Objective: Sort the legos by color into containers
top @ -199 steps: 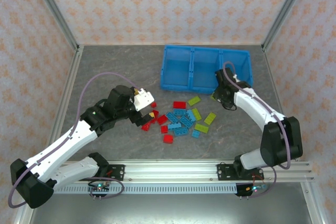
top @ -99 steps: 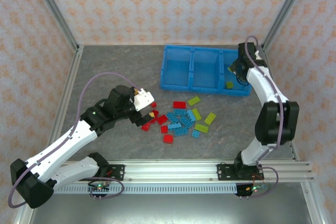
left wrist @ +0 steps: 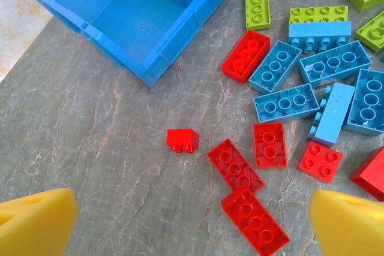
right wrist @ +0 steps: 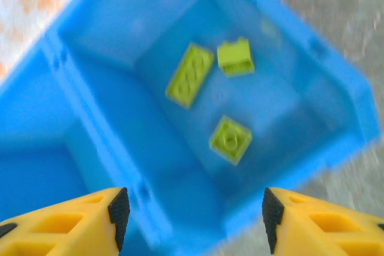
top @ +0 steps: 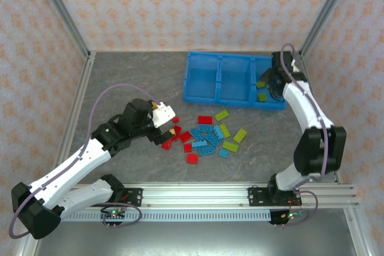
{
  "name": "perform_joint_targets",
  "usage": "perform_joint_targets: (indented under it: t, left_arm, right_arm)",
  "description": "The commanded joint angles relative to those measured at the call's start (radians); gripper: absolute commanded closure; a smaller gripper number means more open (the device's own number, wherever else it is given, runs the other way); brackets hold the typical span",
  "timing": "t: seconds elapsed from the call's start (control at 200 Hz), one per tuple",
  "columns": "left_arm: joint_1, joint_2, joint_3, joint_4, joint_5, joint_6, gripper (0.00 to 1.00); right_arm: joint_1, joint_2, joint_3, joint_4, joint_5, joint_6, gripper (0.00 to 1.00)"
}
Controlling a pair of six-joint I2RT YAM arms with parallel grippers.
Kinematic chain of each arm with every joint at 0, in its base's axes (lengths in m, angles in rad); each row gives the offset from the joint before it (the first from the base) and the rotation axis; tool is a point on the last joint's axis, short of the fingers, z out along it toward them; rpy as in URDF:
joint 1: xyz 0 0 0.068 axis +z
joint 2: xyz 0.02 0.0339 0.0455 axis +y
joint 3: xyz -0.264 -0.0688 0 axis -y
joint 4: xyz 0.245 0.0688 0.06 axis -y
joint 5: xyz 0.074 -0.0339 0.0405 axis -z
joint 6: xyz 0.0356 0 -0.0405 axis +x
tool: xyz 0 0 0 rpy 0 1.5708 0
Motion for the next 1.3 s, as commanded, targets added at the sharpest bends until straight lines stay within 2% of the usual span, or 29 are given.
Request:
perform_joint_targets:
  t: [0.0,0.115,0.2,0.295,0.485,0.856,0.936,1.086,1.296]
  left_arm:
    - [0.0,-0.017,-0.009,0.004,-0.026,0.014,0.0]
    - [0.0,-0.008,-0.009,0.007,-0.009,0.012,0.0]
    - [0.0,0.001,-0.003,0.005,0.006,0.009,0.0]
    - [0.0,0.002,0.005,-0.004,0.014,0.006,0.0]
    - [0.0,-0.017,-0.01,0.004,-0.005,0.013,0.0]
    - [0.0,-0.037,-0.025,0.011,-0.04,0.03,0.0]
    - [0.0,-0.035,-0.027,0.013,-0.037,0.031,0.0]
    - [0.0,-0.028,-0.026,0.011,-0.034,0.03,0.0]
    - [0.0,-0.022,-0.027,0.012,-0.029,0.032,0.0]
  right_arm:
    - [0.101,-0.142,-0.135,-0.102,-0.035,-0.004,0.37]
    - [0.231,-0.223,-0.226,-0.206,-0.046,-0.002,0.37]
    - [0.301,-0.214,-0.251,-0.295,-0.045,0.031,0.36]
    - [0.347,-0.185,-0.295,-0.318,-0.064,0.06,0.33]
    - [0.36,-0.097,-0.348,-0.23,-0.103,0.073,0.29]
    - [0.361,0.114,-0.348,-0.096,-0.12,0.083,0.29]
    - [0.361,0.142,-0.364,-0.07,-0.131,0.091,0.34]
    - [0.36,0.127,-0.389,-0.065,-0.101,0.11,0.58]
    - [0.355,-0.029,-0.371,-0.123,0.04,0.113,0.66]
